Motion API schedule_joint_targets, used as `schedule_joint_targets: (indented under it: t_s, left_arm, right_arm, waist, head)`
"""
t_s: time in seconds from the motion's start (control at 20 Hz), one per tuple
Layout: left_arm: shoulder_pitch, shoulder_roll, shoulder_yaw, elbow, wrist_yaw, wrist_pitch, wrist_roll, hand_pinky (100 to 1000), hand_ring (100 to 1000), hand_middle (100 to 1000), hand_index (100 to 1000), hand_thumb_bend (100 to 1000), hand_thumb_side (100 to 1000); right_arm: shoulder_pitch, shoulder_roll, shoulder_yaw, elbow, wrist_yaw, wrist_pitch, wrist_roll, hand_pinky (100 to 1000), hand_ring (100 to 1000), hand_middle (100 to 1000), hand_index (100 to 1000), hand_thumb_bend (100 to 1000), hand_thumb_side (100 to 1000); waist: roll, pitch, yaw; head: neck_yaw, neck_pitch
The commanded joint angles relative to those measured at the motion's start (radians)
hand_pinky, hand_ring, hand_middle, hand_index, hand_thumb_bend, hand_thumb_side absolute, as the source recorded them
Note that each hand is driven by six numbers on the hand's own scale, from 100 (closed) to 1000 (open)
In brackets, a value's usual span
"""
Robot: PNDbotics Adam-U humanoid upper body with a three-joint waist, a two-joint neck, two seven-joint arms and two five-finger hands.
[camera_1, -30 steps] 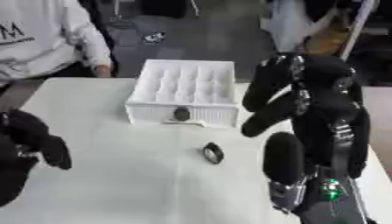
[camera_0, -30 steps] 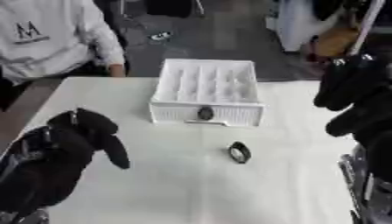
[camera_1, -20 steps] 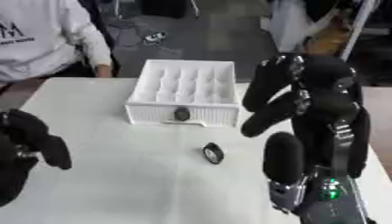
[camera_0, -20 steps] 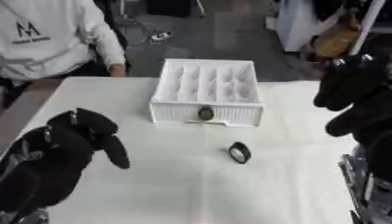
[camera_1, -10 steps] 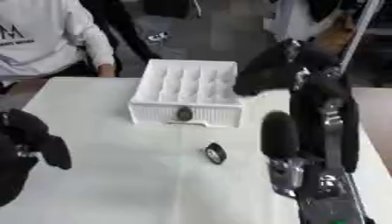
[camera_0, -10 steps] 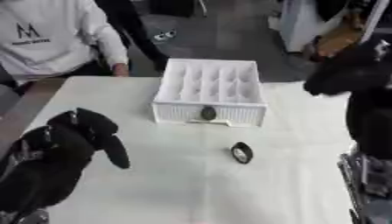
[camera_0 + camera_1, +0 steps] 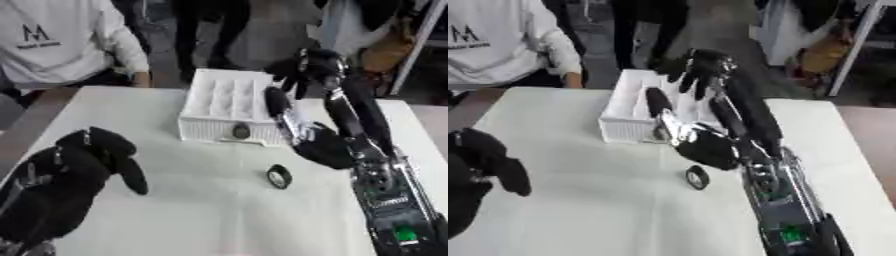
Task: Pick up objects on the table and place them in the box.
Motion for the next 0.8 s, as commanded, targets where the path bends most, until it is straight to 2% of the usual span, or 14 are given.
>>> schedule_joint_targets:
  t_s: [0.05,0.1,0.15,0.25,0.35,0.4,0.45,0.5,0.6,0.8]
  left_arm:
    - [-0.004,0.020,0.007,-0.018,-0.002,0.003,0.004,527,555,745,711,530,671]
    - [-0.003,0.020,0.006,-0.018,-0.002,0.003,0.004,527,555,745,711,530,671]
    - [-0.002,0.020,0.006,-0.018,-0.002,0.004,0.004,527,555,745,711,530,671]
    - [-0.001,0.020,0.006,-0.018,-0.002,0.004,0.004,528,555,745,711,531,671]
    - [-0.001,0.020,0.006,-0.018,-0.001,0.005,0.004,528,556,745,711,530,671]
    - [-0.001,0.020,0.005,-0.018,-0.001,0.005,0.004,528,556,745,711,530,671]
    - [-0.001,0.020,0.006,-0.018,-0.001,0.005,0.005,528,556,745,711,531,671]
    - [-0.001,0.020,0.006,-0.018,-0.001,0.005,0.005,529,556,745,711,531,671]
    - [-0.001,0.020,0.005,-0.018,0.000,0.005,0.005,529,556,745,711,531,671]
    - [-0.002,0.020,0.006,-0.018,0.000,0.005,0.006,530,556,745,711,532,671]
  right_arm:
    - [-0.068,-0.002,0.017,0.106,0.120,0.021,0.082,399,525,560,704,382,895]
    - [-0.085,-0.002,0.021,0.137,0.161,0.024,0.113,437,559,574,703,431,923]
    - [-0.102,-0.001,0.024,0.167,0.201,0.026,0.142,441,561,574,701,436,924]
    - [-0.125,0.002,0.026,0.214,0.269,0.029,0.180,487,589,590,712,503,966]
    - [-0.139,0.004,0.023,0.249,0.335,0.037,0.208,572,644,652,723,564,1000]
    - [-0.143,0.005,0.021,0.262,0.372,0.046,0.222,621,681,712,741,591,1000]
    - [-0.145,0.006,0.018,0.273,0.408,0.057,0.239,681,744,810,748,634,1000]
    - [-0.148,0.007,0.015,0.283,0.449,0.073,0.268,739,808,927,793,696,1000]
    - [-0.151,0.013,0.009,0.290,0.522,0.107,0.338,819,830,945,878,693,1000]
    - [-0.153,0.016,0.003,0.295,0.598,0.131,0.471,864,842,902,855,667,1000]
  waist:
    - [0.002,-0.027,0.000]
    - [0.002,-0.029,0.001]
    - [0.001,-0.030,0.001]
    - [0.000,-0.032,0.002]
    - [-0.001,-0.035,0.003]
    - [-0.001,-0.036,0.003]
    - [-0.002,-0.037,0.004]
    - [-0.002,-0.038,0.004]
    - [-0.003,-0.040,0.004]
    - [-0.004,-0.043,0.005]
  head:
    - [0.005,0.008]
    - [0.004,0.007]
    - [0.003,0.006]
    - [0.000,0.002]
    - [-0.006,-0.004]
    - [-0.008,-0.006]
    - [-0.009,-0.008]
    - [-0.009,-0.007]
    - [-0.011,-0.005]
    - [-0.019,-0.009]
